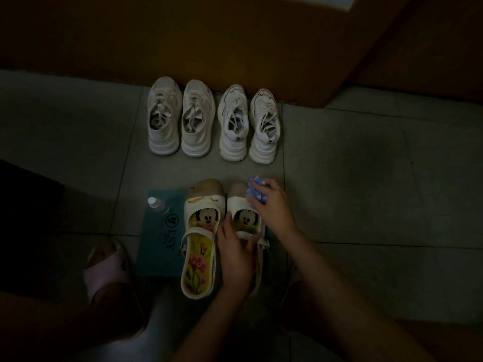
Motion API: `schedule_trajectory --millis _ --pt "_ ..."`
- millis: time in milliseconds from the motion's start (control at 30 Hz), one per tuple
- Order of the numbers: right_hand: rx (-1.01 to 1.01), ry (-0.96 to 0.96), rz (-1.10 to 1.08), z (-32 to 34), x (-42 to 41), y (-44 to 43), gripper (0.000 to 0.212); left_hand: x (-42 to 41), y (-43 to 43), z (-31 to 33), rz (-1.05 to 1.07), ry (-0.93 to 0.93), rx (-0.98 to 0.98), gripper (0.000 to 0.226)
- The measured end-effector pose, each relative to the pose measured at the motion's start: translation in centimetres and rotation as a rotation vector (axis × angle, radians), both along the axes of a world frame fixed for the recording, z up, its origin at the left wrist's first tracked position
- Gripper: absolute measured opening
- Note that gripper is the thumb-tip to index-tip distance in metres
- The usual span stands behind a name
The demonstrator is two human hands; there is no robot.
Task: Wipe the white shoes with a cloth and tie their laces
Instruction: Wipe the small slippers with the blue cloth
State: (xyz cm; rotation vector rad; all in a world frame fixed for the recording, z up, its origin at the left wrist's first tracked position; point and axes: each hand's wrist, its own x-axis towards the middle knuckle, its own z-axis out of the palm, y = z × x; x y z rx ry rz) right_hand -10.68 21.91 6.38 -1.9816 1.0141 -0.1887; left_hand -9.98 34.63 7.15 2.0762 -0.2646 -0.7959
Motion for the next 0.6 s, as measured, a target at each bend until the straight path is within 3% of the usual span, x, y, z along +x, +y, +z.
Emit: schedule_trajectory --millis 367,467,600 --pt "0.08 0.082 -0.155 -0.3 -3.6 2.0 0.029 0.0 0.0 0.3 -0.006 0.005 0.019 0.08" --pt "0.085 -0.021 -0.307 0.9 -2.1 0.8 0.03 0.1 0.1 0.4 -0.008 0.01 -0.002 0.079" --pt "0.13 -0.108 -0.144 2.3 2.2 0.9 0.035 0.0 0.1 0.3 -0.003 0.008 -0.007 0.076"
